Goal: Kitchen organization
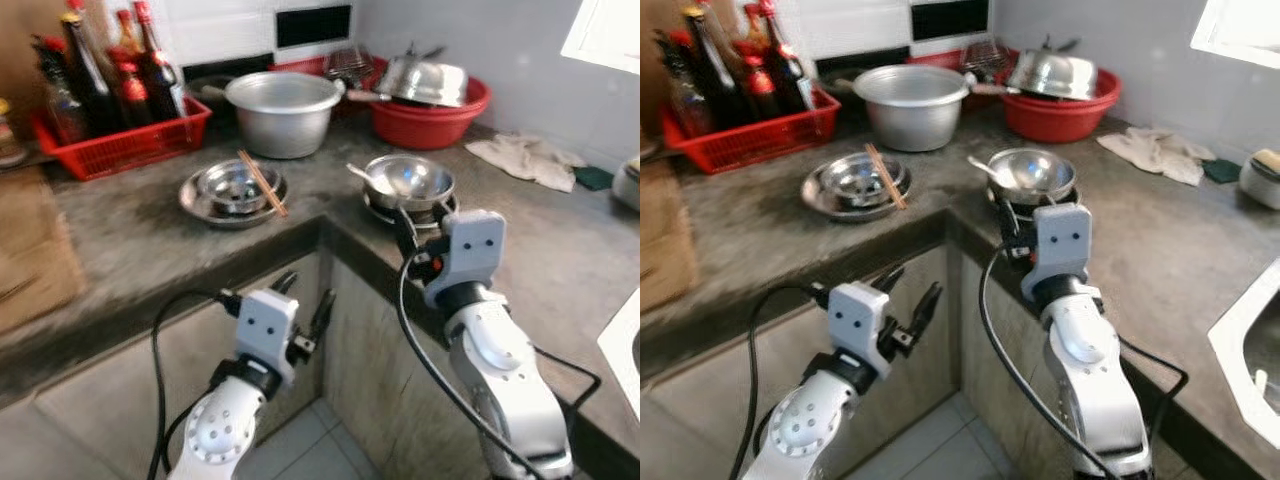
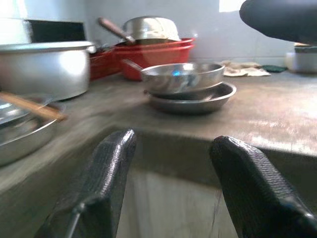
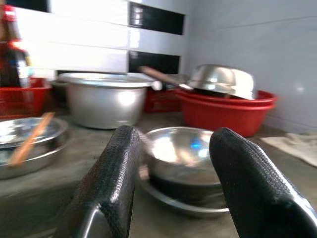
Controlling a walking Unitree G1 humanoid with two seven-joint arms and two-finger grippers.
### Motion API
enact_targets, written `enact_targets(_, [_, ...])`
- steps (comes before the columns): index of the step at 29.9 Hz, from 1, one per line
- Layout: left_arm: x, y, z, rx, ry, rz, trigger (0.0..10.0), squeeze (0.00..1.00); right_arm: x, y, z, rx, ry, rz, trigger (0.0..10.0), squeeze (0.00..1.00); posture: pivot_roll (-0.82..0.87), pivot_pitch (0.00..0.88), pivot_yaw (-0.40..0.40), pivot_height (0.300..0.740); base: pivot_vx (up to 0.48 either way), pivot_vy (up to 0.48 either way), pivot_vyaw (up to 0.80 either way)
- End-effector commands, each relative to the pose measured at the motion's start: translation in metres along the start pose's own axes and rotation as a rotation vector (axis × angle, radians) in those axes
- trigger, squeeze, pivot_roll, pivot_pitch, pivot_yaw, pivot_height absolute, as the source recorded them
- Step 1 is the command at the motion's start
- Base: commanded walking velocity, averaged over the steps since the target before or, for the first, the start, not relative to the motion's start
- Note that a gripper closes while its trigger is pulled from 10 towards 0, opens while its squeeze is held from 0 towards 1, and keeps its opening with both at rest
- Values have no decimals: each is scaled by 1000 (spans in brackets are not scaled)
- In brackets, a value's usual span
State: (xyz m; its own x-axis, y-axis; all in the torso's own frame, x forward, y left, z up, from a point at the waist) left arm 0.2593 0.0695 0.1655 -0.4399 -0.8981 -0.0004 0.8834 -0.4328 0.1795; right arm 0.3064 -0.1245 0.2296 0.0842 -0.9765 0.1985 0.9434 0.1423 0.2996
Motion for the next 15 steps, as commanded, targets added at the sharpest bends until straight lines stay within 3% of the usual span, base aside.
enact_targets(1, [5,1,1,7,-17,-7,10000,0,5,2,0,5,1,-10,10000,0,174,62,-32,740,424,0,0])
enact_targets(15, [5,0,-4,-16,-22,1,10000,0,2,11,8,51,-31,35,10000,0,175,64,-37,740,30,0,0])
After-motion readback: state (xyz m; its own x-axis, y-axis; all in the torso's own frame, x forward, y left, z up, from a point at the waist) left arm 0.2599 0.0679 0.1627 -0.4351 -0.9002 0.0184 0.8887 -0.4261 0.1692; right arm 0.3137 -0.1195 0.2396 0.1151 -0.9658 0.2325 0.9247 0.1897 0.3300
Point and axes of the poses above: a point about 5 cm out from each wrist's last joint towards the gripper, its own y axis pointing out of the wrist towards the gripper, its own z axis along the axis of the wrist's last joint, x = y × z, the point moved 3 cm from there along y, pointing out of the wrist towards the gripper, and after that the axes turned 8 degrees about -y, right-handed, at the moved point
